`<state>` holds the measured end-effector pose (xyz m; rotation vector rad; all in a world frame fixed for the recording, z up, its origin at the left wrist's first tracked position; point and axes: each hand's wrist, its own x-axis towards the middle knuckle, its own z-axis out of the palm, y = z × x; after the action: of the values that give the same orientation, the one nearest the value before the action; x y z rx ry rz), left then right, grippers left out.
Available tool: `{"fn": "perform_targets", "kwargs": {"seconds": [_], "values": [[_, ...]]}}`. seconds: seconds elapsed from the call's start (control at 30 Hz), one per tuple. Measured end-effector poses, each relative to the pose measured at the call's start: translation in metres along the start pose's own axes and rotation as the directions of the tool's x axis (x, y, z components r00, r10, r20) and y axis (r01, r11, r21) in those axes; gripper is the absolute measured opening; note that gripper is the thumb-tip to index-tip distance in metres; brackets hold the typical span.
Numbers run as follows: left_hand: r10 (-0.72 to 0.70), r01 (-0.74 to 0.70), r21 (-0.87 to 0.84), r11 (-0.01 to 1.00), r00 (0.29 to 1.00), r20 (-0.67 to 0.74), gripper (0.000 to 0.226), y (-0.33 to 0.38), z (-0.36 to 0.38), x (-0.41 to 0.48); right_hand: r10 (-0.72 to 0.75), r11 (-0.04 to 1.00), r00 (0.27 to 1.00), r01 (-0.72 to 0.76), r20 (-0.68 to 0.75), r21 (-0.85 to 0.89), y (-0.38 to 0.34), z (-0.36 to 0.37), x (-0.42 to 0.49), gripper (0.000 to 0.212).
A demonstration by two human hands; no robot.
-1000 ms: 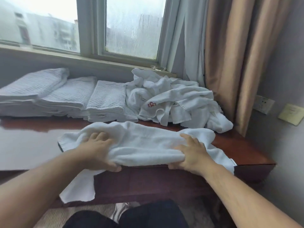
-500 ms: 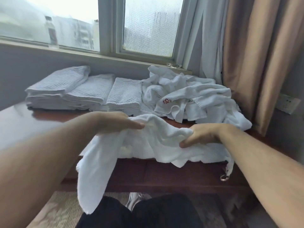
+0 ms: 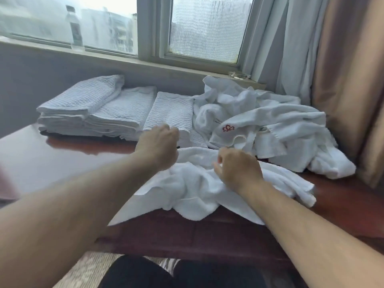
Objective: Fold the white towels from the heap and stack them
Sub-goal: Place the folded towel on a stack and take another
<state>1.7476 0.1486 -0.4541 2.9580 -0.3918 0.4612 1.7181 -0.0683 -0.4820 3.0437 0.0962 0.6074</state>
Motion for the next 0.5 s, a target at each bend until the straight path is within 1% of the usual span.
{"fn": "perform_targets", "kwargs": {"seconds": [0.03, 0.07, 0.1, 0.13, 0.2, 0.23, 0.27, 0.3, 0.33, 0.37, 0.4, 0.43, 0.47, 0.5], "values": [[-0.006, 0.008, -0.04, 0.999, 0.999, 0.046, 0.011, -0.001, 0.003, -0.005, -0.019, 0.987, 0.991, -0.002, 0.132, 0.164, -0.007, 0.011, -0.007, 0.017], [-0.015, 0.019, -0.025, 1.0, 0.992, 0.127, 0.008, -0.005, 0.009, -0.011, -0.055, 0.964, 0.967, -0.014, 0.249, 0.266, -0.013, 0.021, -0.014, 0.018], [-0.02, 0.014, 0.028, 0.999, 0.976, 0.216, 0.014, -0.01, 0.015, -0.019, -0.108, 0.95, 0.939, 0.0, 0.328, 0.312, -0.016, 0.031, -0.019, 0.018], [-0.02, -0.008, 0.09, 0.996, 0.954, 0.3, 0.021, -0.018, 0.021, -0.028, -0.145, 0.951, 0.915, 0.023, 0.377, 0.309, -0.018, 0.036, -0.023, 0.025], [-0.034, -0.043, 0.176, 0.983, 0.911, 0.411, 0.041, -0.036, 0.031, -0.04, -0.175, 0.947, 0.897, 0.041, 0.405, 0.318, -0.014, 0.038, -0.023, 0.036], [-0.081, 0.005, 0.174, 0.985, 0.899, 0.43, 0.051, -0.046, 0.035, -0.042, -0.181, 0.943, 0.891, 0.037, 0.417, 0.329, -0.012, 0.036, -0.02, 0.035], [-0.128, 0.072, 0.142, 0.987, 0.892, 0.433, 0.061, -0.054, 0.036, -0.042, -0.168, 0.948, 0.886, 0.026, 0.431, 0.318, -0.013, 0.031, -0.017, 0.032], [-0.138, 0.107, 0.099, 0.989, 0.902, 0.408, 0.066, -0.06, 0.038, -0.04, -0.133, 0.956, 0.893, 0.001, 0.43, 0.293, -0.015, 0.026, -0.012, 0.026], [-0.117, 0.097, 0.073, 0.993, 0.929, 0.352, 0.065, -0.066, 0.039, -0.039, -0.092, 0.965, 0.908, -0.02, 0.408, 0.261, -0.018, 0.022, -0.009, 0.028], [-0.084, 0.074, 0.047, 0.996, 0.963, 0.256, 0.06, -0.07, 0.039, -0.039, -0.066, 0.966, 0.93, -0.032, 0.362, 0.258, -0.025, 0.018, -0.006, 0.037], [-0.048, 0.047, 0.01, 0.999, 0.99, 0.135, 0.052, -0.075, 0.039, -0.039, -0.077, 0.948, 0.945, -0.029, 0.316, 0.316, -0.032, 0.016, -0.006, 0.043], [-0.042, 0.045, -0.063, 0.997, 0.998, 0.046, 0.041, -0.078, 0.038, -0.04, -0.132, 0.897, 0.951, -0.006, 0.281, 0.443, -0.039, 0.017, -0.007, 0.044], [-0.068, 0.071, -0.166, 0.984, 0.997, 0.025, 0.032, -0.081, 0.036, -0.042, -0.212, 0.833, 0.938, 0.026, 0.275, 0.553, -0.047, 0.02, -0.01, 0.041], [-0.096, 0.112, -0.235, 0.966, 0.992, 0.078, 0.026, -0.082, 0.034, -0.045, -0.31, 0.8, 0.902, 0.077, 0.3, 0.596, -0.053, 0.022, -0.014, 0.04]]}}
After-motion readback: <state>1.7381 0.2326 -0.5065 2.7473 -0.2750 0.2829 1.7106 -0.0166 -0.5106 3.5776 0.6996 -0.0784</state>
